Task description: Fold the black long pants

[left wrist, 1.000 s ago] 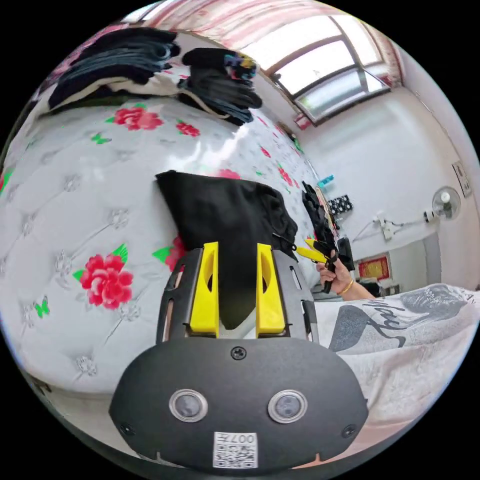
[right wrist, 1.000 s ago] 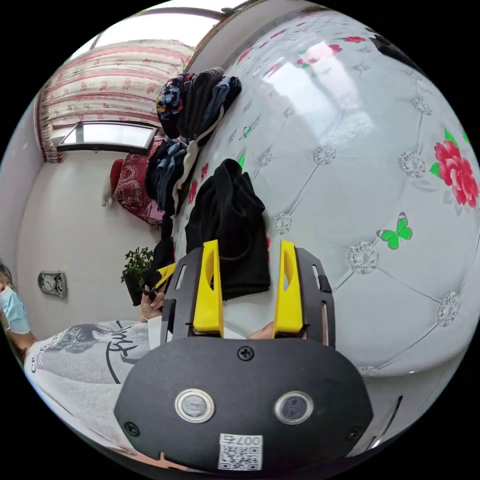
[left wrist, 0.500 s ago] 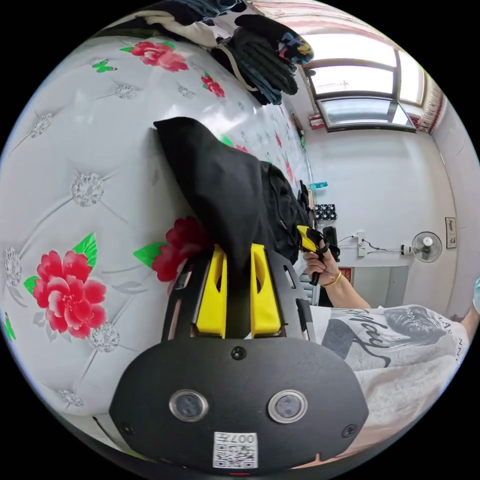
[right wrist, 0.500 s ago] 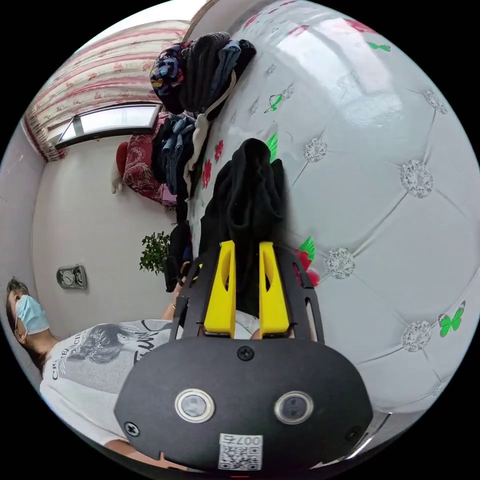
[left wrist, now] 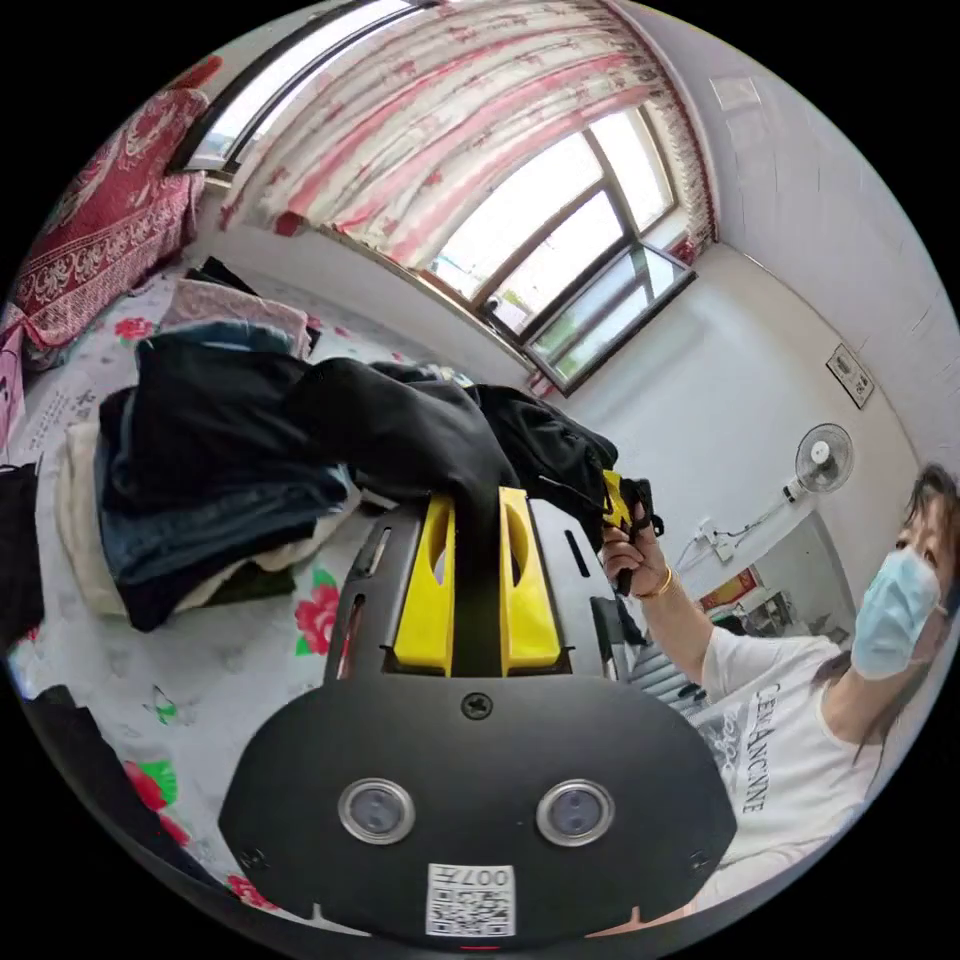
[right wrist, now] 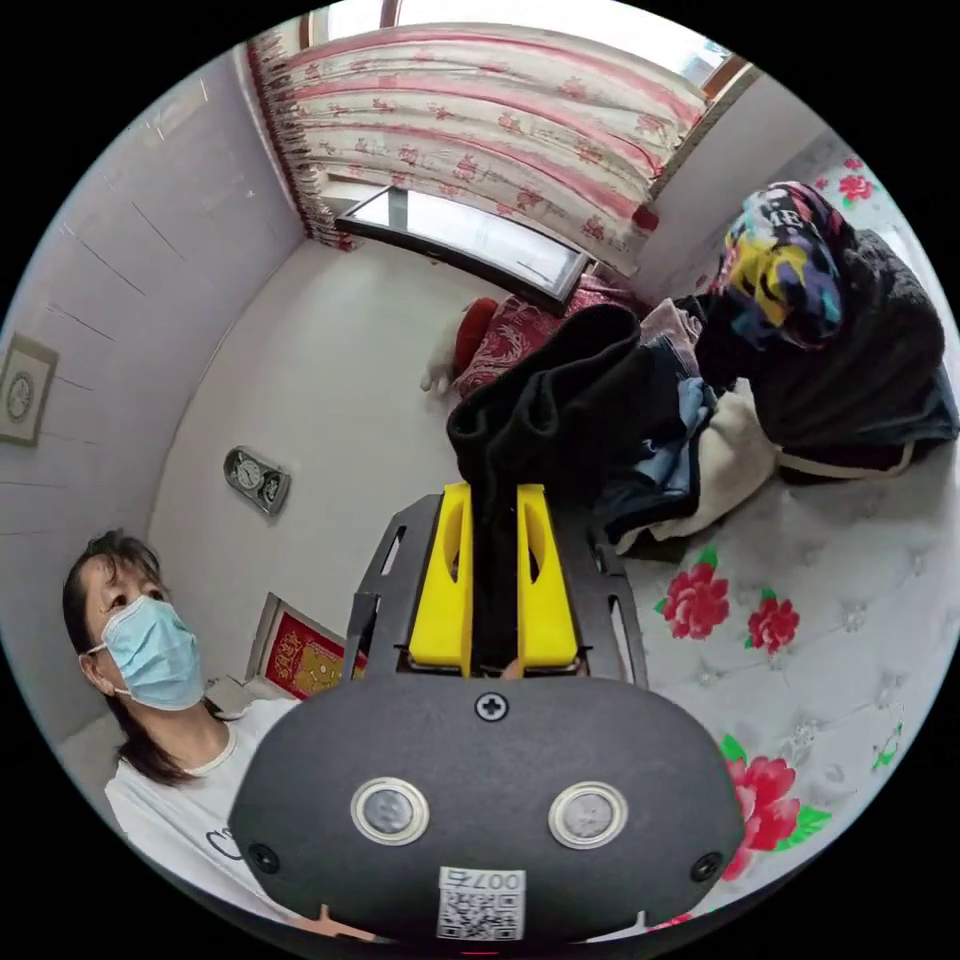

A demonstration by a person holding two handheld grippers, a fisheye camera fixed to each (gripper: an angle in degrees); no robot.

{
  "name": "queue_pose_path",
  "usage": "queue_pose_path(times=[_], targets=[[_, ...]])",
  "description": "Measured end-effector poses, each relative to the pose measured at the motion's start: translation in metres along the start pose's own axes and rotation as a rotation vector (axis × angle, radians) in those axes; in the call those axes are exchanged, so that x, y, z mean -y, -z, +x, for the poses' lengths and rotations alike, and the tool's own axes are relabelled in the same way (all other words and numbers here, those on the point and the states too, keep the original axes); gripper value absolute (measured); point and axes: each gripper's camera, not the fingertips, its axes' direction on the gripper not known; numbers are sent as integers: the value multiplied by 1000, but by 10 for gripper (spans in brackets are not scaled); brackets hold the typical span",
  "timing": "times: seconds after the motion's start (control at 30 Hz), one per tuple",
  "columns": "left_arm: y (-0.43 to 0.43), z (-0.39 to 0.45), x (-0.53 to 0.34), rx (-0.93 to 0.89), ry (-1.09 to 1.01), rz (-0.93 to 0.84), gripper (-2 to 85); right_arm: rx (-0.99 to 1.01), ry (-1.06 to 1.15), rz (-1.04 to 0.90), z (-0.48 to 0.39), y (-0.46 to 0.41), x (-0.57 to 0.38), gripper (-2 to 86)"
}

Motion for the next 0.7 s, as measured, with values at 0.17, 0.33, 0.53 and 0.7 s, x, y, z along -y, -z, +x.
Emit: queue_pose_path(times=[0.17,0.33,0.53,0.7], targets=[[33,-63,25,425,138,115,80,-142,-112,72,27,-133,63,57],[-22,-105,-120,539,101,-83,86,-375,-71,-195,104,-187,-66,55],[-84,-94,-353,465,306,-324,83,-925,-230,-522,172,-80,-300,56],[-105,-38,-435,439,319,-447,83,-1255,-350,-467,133,56,-399,61]])
